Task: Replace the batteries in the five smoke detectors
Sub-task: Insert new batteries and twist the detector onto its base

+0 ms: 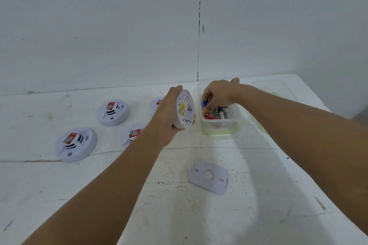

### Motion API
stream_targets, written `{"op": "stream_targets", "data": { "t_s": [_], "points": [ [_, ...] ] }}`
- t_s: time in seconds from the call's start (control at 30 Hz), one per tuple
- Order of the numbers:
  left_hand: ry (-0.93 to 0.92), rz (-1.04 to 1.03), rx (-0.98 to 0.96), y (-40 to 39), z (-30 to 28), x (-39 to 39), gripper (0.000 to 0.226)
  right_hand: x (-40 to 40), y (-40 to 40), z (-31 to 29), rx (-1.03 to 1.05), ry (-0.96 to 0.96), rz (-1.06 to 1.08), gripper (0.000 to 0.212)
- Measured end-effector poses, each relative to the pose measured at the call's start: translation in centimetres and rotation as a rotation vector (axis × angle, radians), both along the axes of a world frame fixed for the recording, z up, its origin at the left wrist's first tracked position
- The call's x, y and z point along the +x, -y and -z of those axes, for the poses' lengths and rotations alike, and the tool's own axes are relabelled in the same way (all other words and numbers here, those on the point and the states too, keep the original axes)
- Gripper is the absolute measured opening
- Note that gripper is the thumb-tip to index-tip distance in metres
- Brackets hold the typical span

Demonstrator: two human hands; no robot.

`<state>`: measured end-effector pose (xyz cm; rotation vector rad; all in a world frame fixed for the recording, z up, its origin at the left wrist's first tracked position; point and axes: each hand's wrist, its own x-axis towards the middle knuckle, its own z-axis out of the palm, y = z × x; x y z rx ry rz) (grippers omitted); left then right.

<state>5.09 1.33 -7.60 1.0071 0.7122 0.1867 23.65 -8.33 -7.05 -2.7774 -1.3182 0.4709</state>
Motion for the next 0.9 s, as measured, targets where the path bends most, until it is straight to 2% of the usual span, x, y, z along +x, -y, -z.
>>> {"op": "stream_targets", "data": {
  "t_s": [0.2, 0.3, 0.43, 0.57, 0.8, 0.9],
  "points": [
    [-0.015, -0.009, 0.013, 0.1, 0.1, 0.0, 0.036, -0.2, 0.3, 0.2, 0.094, -0.056, 0.036, 0.041],
    [-0.011, -0.017, 0.013, -0.1, 0.0, -0.2, 0.043, -0.4, 0.5, 0.5, 0.181, -0.067, 0.039, 0.03],
    [0.004, -0.014, 0.003, -0.2, -0.1, -0.5, 0.039, -0.4, 1.1, 0.5, 0.291, -0.161, 0.114, 0.022],
    [0.021, -0.012, 0.002, -0.3, -0.3, -0.7, 0.044, 0.3, 1.8, -0.4, 0.477, -0.373, 0.205, 0.026],
    [0.042, -0.031, -0.018, -0.1, -0.1, -1.5, 0.046, -1.4, 3.3, -2.1, 0.7, -0.46, 0.207, 0.011],
    [0.072, -0.057, -0.041, 0.0, 0.0, -2.2, 0.051, -3.0, 4.0, -2.7, 0.838, -0.47, 0.229, 0.011]
  ]
}}
